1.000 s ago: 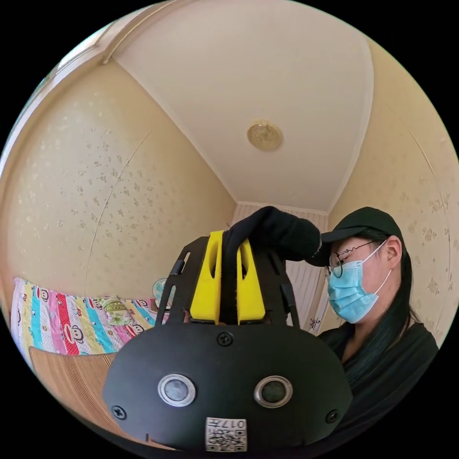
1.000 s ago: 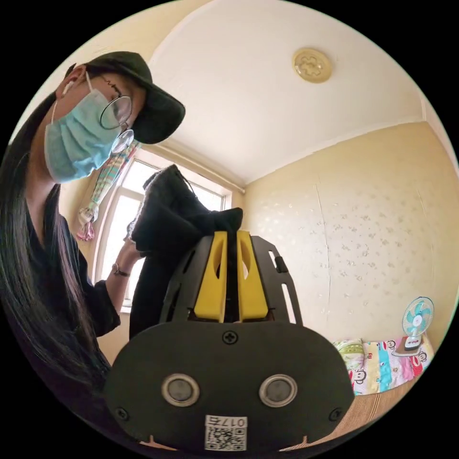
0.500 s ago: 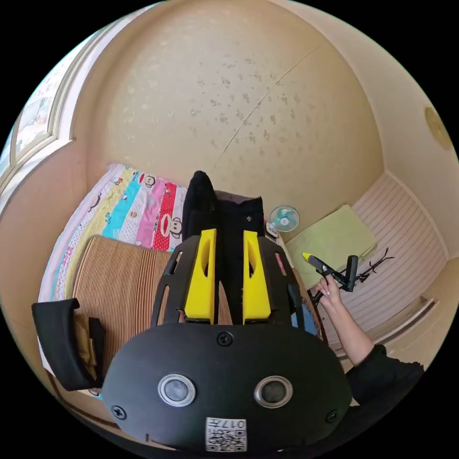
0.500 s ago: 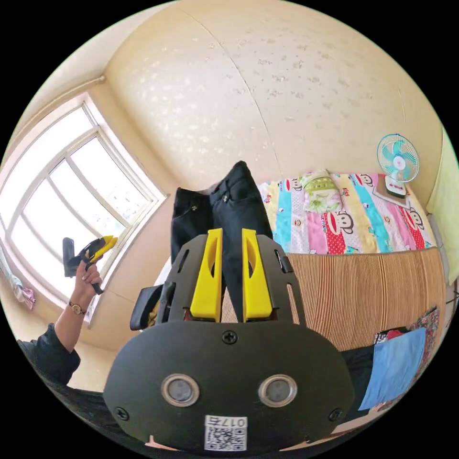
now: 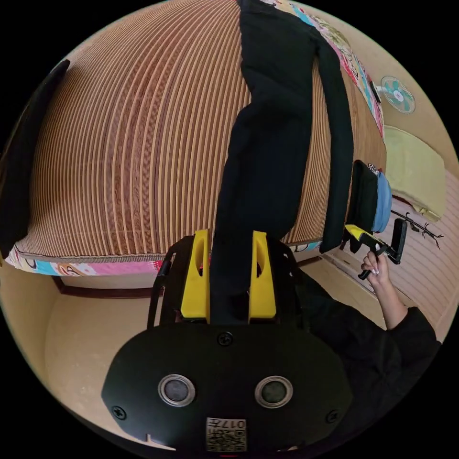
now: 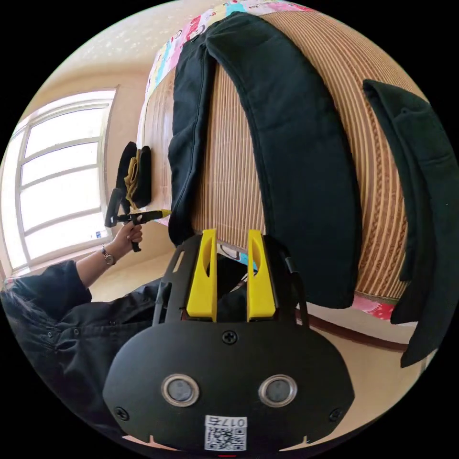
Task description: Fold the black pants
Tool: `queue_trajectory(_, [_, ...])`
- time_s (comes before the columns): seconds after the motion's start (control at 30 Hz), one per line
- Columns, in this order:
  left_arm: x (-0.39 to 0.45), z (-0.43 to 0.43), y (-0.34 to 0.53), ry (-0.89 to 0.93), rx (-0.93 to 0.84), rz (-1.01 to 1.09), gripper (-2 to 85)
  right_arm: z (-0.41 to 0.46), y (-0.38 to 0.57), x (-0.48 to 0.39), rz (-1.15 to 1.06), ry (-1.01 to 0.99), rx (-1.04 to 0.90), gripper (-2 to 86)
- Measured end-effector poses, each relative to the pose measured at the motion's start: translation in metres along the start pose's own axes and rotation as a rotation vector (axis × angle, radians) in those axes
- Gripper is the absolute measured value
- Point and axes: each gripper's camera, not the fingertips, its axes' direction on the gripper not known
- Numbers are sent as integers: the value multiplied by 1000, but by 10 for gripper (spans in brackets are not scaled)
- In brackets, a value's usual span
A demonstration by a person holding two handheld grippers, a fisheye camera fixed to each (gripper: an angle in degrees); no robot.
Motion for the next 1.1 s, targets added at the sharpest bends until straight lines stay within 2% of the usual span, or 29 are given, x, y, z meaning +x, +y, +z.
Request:
queue_trajectory(0.13, [-19,-12,30,91,41,-154,100,41,-21,-7,-114,-153,-120,122])
queue_trajectory(0.23, [-22,-17,45,253,-36,-130,45,76,-41,-16,-217,-160,-238,127])
queue_trajectory(0.33, [-27,-38,67,439,-10,-85,39,99,-46,-18,-274,-136,-383,86])
queue_trajectory(0.37, [-30,-43,72,484,-3,-83,39,93,-43,-21,-291,-175,-405,65])
queue_trajectory(0.43, [-45,-66,94,717,55,-31,37,63,-31,-31,-383,-280,-358,45])
queue_trajectory(0.5, [-59,-78,111,790,105,-10,35,18,-11,-20,-436,-325,-303,34])
queue_trajectory(0.57, [-74,-79,127,640,105,-86,33,1,4,8,-377,-295,-334,27])
queue_trajectory(0.63, [-99,-65,143,390,31,-275,19,-13,23,38,-315,-208,-370,23])
queue_trajectory(0.73, [-113,-49,162,205,-88,-376,15,-61,58,84,-242,-47,-282,33])
queue_trajectory(0.9, [-88,-62,186,193,-38,-259,52,-174,123,161,66,451,125,73])
queue_trajectory(0.93, [-79,-67,188,200,-17,-225,55,-182,130,169,92,476,154,76])
queue_trajectory(1.03, [-50,-80,185,259,22,-129,65,-186,150,213,171,334,151,93])
queue_trajectory(1.1, [-26,-88,177,348,40,-55,72,-165,163,239,199,167,71,95])
